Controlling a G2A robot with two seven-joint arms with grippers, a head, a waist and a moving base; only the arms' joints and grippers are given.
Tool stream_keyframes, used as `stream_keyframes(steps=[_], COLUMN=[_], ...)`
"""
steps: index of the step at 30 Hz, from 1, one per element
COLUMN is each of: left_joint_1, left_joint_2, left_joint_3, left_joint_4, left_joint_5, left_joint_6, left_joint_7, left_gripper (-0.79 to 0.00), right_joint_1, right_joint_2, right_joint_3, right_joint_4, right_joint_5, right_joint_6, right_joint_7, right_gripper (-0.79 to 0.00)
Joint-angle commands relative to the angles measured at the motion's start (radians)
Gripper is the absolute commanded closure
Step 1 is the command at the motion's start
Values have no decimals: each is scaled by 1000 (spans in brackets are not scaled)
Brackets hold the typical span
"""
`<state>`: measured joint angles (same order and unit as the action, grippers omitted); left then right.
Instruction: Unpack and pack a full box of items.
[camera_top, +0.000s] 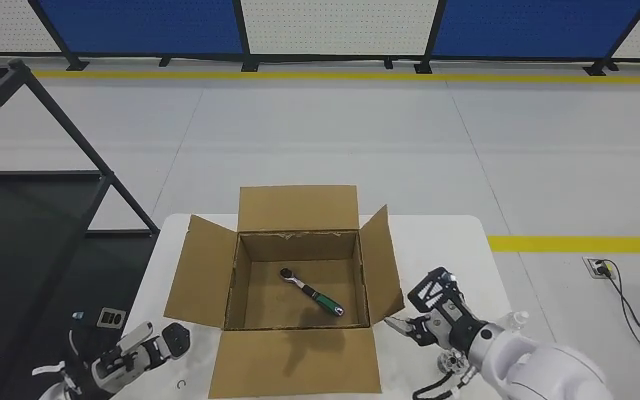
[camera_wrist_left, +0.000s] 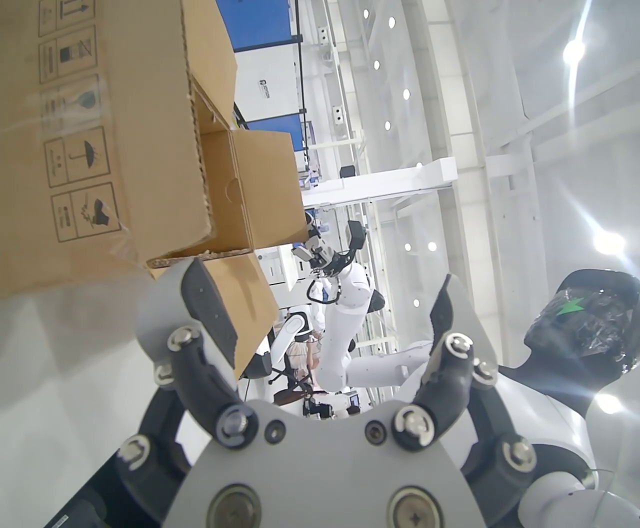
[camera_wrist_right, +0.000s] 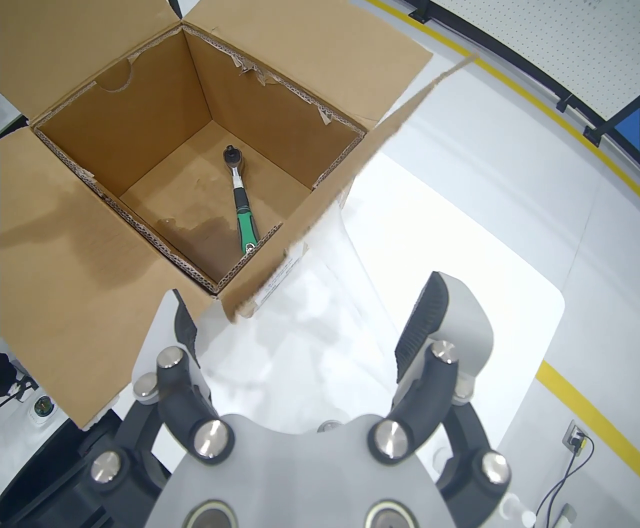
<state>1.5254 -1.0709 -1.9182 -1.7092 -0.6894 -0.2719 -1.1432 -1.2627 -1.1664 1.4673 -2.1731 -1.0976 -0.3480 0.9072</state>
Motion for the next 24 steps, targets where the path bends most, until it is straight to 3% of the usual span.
stream_keyframes(steps=[1,8,24], left_joint_1=[16,81,102], left_joint_2=[0,-3,-3], left_joint_3=[-7,-49,-68], left_joint_4=[-13,-86,-112], left_joint_5=[-20,-120,-137], left_joint_6=[-7,-23,-26], left_joint_7=[-3,-25,-30], left_gripper=[-785,-785,-785], right_joint_1=[-45,-170,-173], right_joint_2=[4,15,18], right_joint_3=[28,113,98], right_joint_4=[-42,-166,-172], right_joint_5=[5,45,8], right_joint_6=[-8,-72,-95], right_joint_7=[-18,-65,-55], right_gripper=[-785,-785,-785])
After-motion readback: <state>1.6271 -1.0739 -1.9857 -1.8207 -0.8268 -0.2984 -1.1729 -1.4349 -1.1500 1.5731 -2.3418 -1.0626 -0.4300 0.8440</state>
